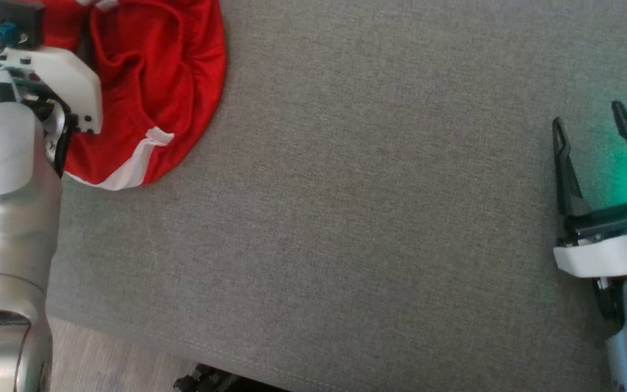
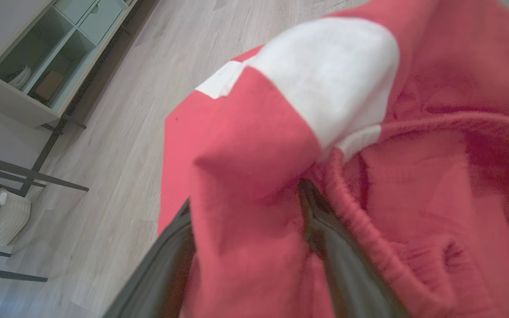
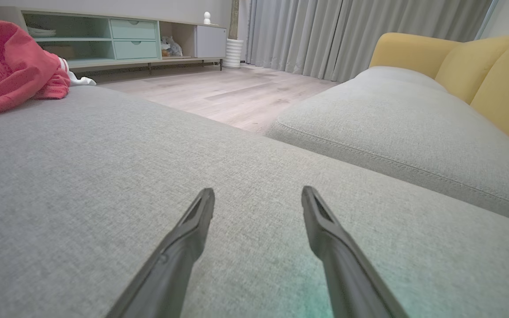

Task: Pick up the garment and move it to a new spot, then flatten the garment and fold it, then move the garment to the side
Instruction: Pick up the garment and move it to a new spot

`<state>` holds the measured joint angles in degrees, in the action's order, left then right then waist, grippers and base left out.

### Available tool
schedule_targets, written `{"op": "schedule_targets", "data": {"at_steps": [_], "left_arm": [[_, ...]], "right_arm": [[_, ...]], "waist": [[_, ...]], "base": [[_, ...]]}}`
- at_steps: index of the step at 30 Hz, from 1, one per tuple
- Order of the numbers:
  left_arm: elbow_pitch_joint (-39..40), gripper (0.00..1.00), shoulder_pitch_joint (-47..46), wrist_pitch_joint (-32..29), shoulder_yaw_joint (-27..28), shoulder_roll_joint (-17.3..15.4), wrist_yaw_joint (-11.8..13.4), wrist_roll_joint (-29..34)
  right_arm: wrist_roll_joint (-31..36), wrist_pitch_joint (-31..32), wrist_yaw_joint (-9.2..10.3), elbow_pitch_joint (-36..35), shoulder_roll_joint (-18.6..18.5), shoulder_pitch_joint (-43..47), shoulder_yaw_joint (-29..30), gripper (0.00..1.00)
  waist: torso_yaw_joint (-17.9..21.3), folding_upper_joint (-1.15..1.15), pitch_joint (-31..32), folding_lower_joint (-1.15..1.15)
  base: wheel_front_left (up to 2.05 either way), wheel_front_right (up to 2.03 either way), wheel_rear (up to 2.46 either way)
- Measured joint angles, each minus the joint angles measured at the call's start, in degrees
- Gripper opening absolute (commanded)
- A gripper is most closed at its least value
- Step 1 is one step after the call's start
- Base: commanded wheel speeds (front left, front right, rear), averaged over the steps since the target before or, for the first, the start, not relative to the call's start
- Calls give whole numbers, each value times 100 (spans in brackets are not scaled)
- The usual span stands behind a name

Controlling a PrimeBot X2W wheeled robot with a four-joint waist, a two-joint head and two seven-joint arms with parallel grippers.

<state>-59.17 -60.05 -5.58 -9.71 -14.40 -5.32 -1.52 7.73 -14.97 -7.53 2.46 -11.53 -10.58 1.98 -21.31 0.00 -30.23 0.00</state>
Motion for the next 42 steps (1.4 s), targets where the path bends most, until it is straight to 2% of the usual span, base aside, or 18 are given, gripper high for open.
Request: {"op": "schedule_targets", "data": {"at_steps": [2, 3, 4, 11, 16, 19, 24, 26, 29, 33, 35, 37, 42], "left_arm": [[-179, 100, -47, 131, 15, -9, 137, 1], [-249, 42, -79, 198, 15, -3, 138, 1], [-309, 0, -106, 282, 18, 8, 168, 0], [-566, 0, -456, 670, 59, 8, 116, -207], [-488, 0, -673, 882, 43, -73, 43, -211], [-222, 0, -784, 1018, -37, -142, -83, -218], [497, 0, -908, 989, -391, -38, -183, -600], [945, 0, -900, 756, -856, 58, -182, -1167], [1781, 0, -859, 383, -1502, 1, -227, -1933], [2693, 0, -826, 160, -1671, -305, -226, -2769], [2925, 0, -793, 107, -1644, -337, -226, -3011], [3029, 0, -733, 110, -1625, -223, -213, -3158], [3053, 0, -445, 103, -1796, 433, -100, -3353]], "right_arm": [[0, 0, 0, -31, 0, -83, 3, 100], [0, -1, 0, -38, 1, -119, 1, 100], [0, -1, 0, -35, 5, -148, -10, 100], [-2, 1, 0, 252, 77, -197, -164, 100], [-18, 3, 0, 466, 359, -141, -250, 100], [-43, 3, 0, 544, 533, -121, -325, 100], [-156, 3, 0, 649, 764, 191, -386, 100], [-210, 3, 0, 705, 811, 285, -421, 100], [-368, 4, 0, 787, 845, 359, -516, 100], [-759, 4, 0, 820, 847, 482, -724, 100], [-870, 5, 0, 816, 858, 490, -771, 100], [-976, 9, 0, 815, 859, 490, -778, 100], [-1218, 10, 0, 812, 860, 474, -782, 100]], "waist": [[27, 0, -90, -1], [42, 0, -114, 0], [59, 0, -122, 0], [139, 0, 146, 0], [261, 0, 587, 0], [374, 0, 936, -1], [668, 0, 1578, -2], [846, 1, 1820, -2], [1211, 0, 2116, -1], [1798, 0, 2438, -2], [2116, 1, 2552, -2], [2438, 1, 2636, -2], [3208, 1, 2731, -1]], "base": [[0, 0, 0], [0, 0, 0], [0, 0, 0], [0, 0, 0], [0, 0, 0], [0, 0, 0], [0, 0, 0], [0, 0, 0], [0, 0, 0], [0, 0, 0], [0, 0, 0], [0, 0, 0], [0, 0, 0]]}}
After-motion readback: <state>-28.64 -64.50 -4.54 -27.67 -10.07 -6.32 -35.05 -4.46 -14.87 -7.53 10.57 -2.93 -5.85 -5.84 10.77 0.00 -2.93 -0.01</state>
